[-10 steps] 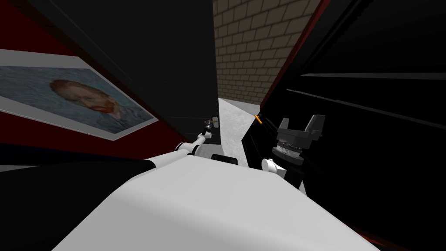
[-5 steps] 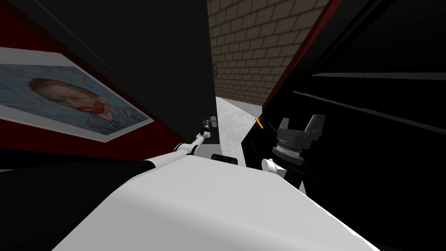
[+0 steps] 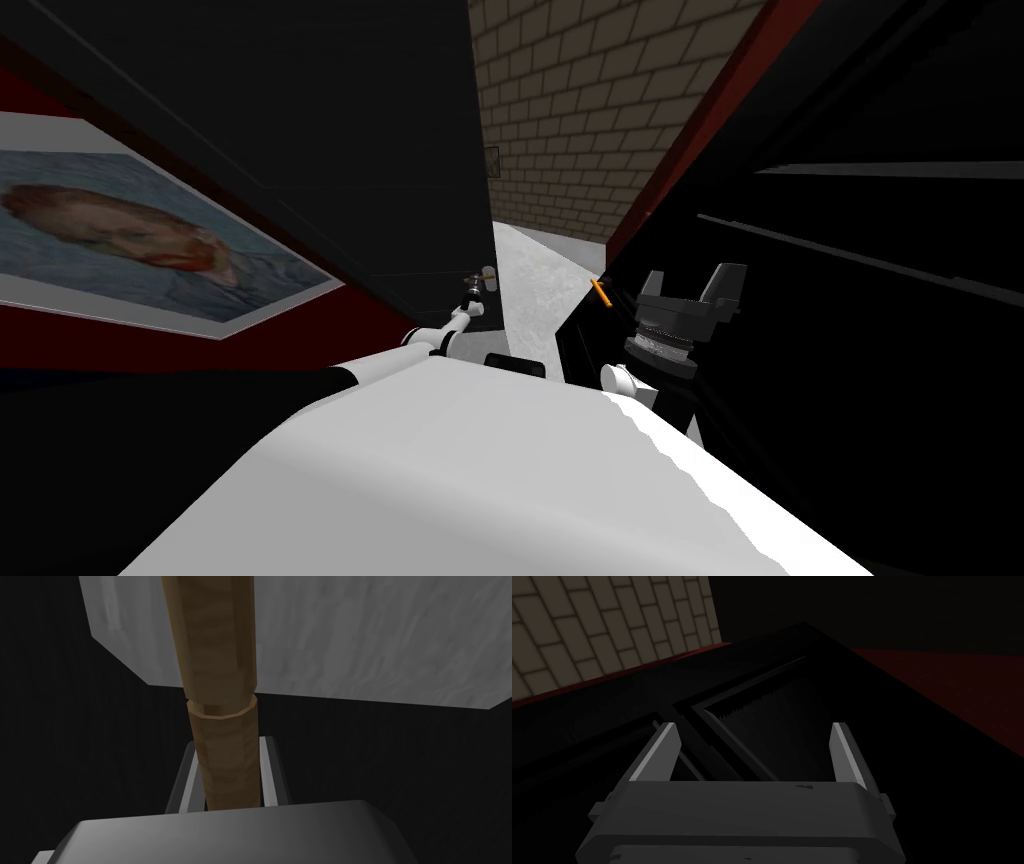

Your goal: Push the door open

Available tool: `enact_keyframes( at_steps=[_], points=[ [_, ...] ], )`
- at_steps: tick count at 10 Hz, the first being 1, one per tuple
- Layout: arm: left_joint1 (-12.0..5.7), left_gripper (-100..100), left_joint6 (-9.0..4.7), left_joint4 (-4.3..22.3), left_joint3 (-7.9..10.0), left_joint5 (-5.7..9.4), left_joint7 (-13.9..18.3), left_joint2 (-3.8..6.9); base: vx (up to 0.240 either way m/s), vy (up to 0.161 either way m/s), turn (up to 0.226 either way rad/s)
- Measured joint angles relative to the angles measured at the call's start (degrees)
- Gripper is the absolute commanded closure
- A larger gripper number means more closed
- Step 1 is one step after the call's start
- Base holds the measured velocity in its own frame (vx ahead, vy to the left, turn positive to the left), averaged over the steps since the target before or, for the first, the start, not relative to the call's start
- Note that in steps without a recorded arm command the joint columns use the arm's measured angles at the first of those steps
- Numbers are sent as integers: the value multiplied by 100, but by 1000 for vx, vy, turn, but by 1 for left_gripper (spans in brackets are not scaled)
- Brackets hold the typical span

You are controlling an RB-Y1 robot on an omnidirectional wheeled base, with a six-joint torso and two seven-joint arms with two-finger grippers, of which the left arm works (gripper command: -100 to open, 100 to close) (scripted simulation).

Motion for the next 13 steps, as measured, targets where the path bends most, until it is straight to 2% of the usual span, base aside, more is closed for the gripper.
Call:
enact_keyframes(
  at_steps=[1, 2, 3, 4, 6, 7, 8, 9, 11, 12, 13],
  points=[
    [47, 100, 55, -157, 10, 2, -22, 2, 126, 21, 72],
    [-17, 100, 9, -43, 65, 22, -76, -18, 186, -7, 50],
    [135, 100, 100, -301, 132, 39, -189, -97, 189, -18, 94],
    [115, 100, 108, -279, 202, 62, -290, -129, 125, -2, 36],
    [13, 100, 29, -202, 326, 99, -445, -164, 116, 14, 57],
    [-197, 100, -178, 214, 364, 119, -455, -115, 123, -6, 42],
    [-168, 100, -203, 176, 394, 126, -478, -122, 63, -2, -6],
    [-42, 100, -58, -139, 438, 136, -561, -182, 119, -7, 88],
    [-138, 100, -101, 9, 597, 187, -766, -247, 185, -21, 84],
    [-82, 100, -160, -49, 653, 201, -840, -295, 149, 10, 82],
    [-103, 100, -192, -61, 741, 229, -943, -346, 145, 25, 39]
  ],
)
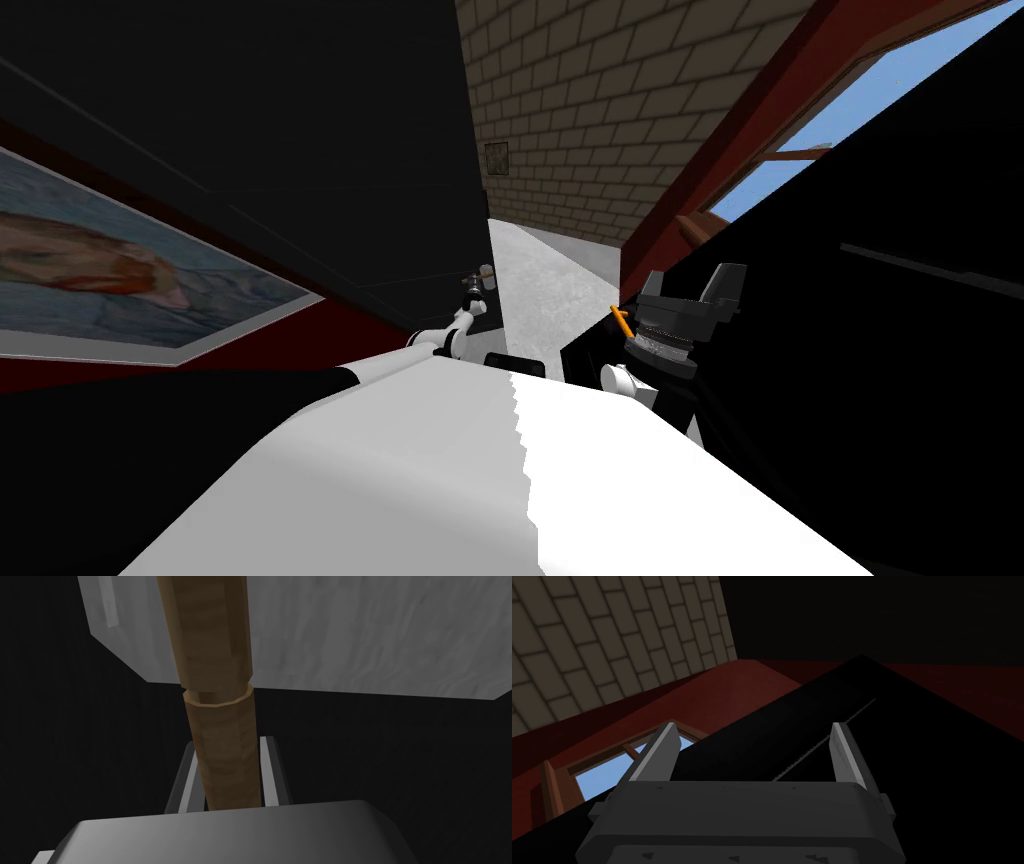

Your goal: Push the door open

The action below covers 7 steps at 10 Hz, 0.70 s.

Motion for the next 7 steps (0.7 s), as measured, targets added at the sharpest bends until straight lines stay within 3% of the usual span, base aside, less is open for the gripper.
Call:
enact_keyframes(
  at_steps=[1, 4, 7],
  points=[
    [-4, 100, 7, -47, 74, 24, -101, -44, 159, -10, 71],
    [-152, 100, -156, 179, 266, 85, -297, -79, 163, -17, 91],
    [-148, 100, -190, 77, 503, 158, -589, -248, 165, -18, 83]
  ],
)
